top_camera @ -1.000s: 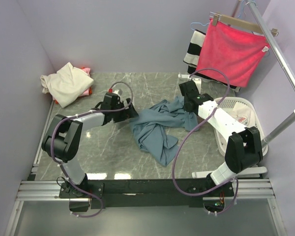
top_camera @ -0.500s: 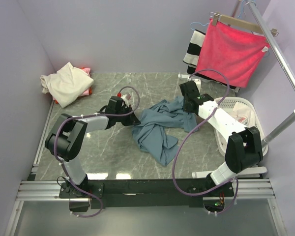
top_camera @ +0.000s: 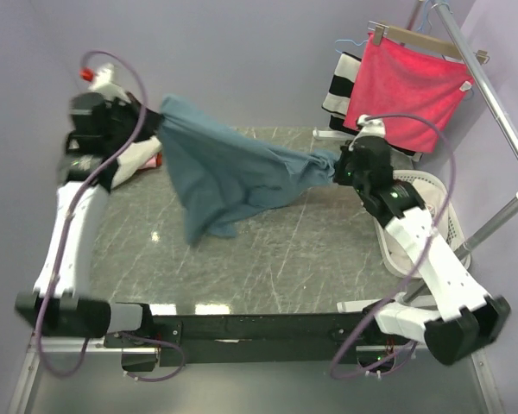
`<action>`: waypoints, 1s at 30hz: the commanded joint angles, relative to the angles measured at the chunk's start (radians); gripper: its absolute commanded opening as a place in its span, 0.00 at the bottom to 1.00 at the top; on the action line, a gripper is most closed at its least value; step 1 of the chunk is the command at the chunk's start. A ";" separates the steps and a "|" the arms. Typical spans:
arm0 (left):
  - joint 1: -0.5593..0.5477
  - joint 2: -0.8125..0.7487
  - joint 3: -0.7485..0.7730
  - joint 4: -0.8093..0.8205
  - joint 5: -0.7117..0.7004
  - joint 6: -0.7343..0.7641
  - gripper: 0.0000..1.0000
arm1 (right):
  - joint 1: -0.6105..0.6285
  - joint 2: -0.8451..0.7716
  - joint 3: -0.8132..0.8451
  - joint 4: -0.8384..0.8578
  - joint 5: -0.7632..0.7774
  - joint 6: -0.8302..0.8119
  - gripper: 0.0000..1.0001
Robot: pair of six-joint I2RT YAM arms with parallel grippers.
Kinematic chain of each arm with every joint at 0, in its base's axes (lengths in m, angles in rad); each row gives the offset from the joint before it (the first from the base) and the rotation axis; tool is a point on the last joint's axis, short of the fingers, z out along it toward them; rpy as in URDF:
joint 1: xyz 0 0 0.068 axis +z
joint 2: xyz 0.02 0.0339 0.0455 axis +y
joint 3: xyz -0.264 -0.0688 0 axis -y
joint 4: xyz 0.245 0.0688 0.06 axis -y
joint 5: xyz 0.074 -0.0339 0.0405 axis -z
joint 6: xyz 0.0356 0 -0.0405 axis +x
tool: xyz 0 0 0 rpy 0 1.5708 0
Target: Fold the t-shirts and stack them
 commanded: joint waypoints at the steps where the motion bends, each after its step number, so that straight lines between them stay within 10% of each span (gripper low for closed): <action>1: 0.024 -0.144 0.147 -0.150 0.000 0.101 0.01 | -0.006 -0.113 0.033 0.045 -0.059 -0.032 0.00; 10: 0.010 -0.336 -0.219 -0.193 0.605 0.018 0.01 | -0.007 -0.108 -0.124 -0.051 -0.098 0.013 0.00; 21: -0.253 -0.554 -0.587 -0.411 0.757 0.015 0.01 | 0.067 -0.090 -0.156 -0.383 -0.167 0.078 0.04; 23: -0.277 -0.543 -0.581 -0.448 0.730 0.035 0.16 | 0.068 -0.088 -0.157 -0.395 -0.133 0.095 0.48; 25: -0.283 -0.528 -0.590 -0.446 0.684 0.038 0.44 | 0.070 -0.090 -0.159 -0.392 -0.083 0.122 0.70; 26: -0.283 -0.496 -0.583 -0.449 0.644 0.047 0.78 | 0.068 -0.091 -0.157 -0.375 -0.057 0.130 0.78; 30: -0.283 -0.411 -0.557 -0.356 0.475 0.006 0.92 | 0.068 -0.079 -0.136 -0.308 0.046 0.152 0.85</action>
